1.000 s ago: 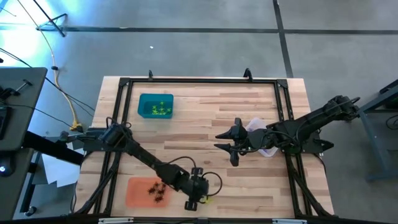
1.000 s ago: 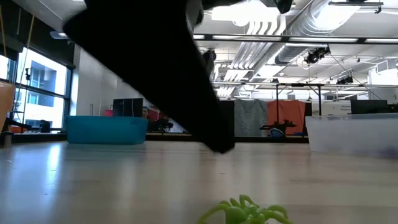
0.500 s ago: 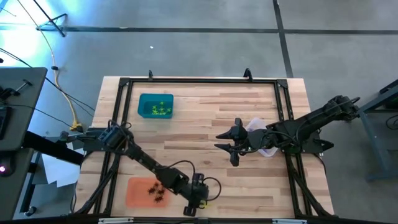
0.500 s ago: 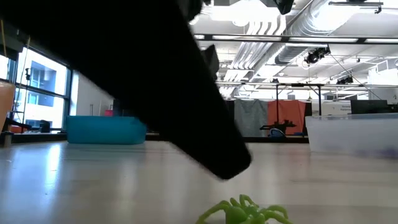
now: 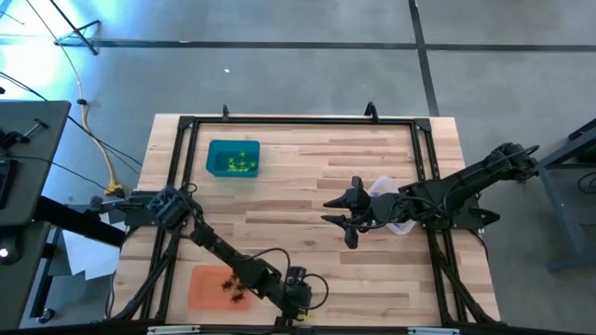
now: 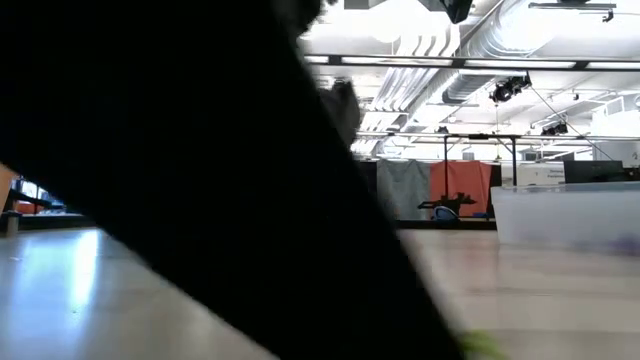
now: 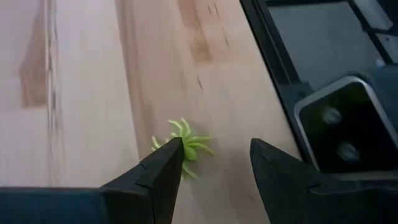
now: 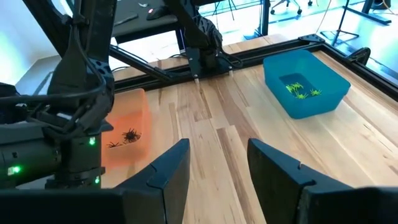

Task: Sort Halloween decoration
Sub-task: Put the green spider toy into the blue bin

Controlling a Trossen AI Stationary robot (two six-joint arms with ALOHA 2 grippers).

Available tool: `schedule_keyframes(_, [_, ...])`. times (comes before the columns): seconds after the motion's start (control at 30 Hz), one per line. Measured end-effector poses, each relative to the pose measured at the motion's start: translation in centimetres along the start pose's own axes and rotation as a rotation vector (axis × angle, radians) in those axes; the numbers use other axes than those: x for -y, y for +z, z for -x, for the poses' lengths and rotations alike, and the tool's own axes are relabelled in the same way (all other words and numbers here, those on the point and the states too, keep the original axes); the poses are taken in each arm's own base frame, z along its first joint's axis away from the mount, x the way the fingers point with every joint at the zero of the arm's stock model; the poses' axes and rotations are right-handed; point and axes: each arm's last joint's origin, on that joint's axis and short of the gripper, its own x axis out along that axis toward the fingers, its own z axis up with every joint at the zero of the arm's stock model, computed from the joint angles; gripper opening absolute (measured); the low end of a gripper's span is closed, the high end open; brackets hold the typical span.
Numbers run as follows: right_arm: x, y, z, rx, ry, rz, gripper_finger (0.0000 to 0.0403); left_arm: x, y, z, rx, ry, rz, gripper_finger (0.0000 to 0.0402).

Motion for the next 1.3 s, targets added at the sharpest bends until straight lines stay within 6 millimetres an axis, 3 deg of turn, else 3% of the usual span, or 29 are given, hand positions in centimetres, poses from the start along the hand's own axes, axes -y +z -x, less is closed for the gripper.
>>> schedule_keyframes(0.37, [0.0,-0.1,0.0,-0.006,-0.002,0.003,0.0156,-0.4,-1.2,-2.0,-0.005,0.04,-0.002,0.0156])
schedule_keyframes(0.73, [0.0,-0.1,0.0,-0.006,-0.002,0.003,0.0156,-2.3,-0.8,-2.2,-0.015,0.075,0.011,0.0008])
schedule_keyframes(1.03, [0.0,-0.1,0.0,-0.006,-0.002,0.003,0.0156,-4.5,-0.1,-2.3,-0.03,0.031,0.1,0.0])
schedule_keyframes(1.3, [0.0,-0.1,0.0,-0.006,-0.002,0.003,0.0156,-4.6,0.6,-1.6,-0.006,0.007,0.134,0.0])
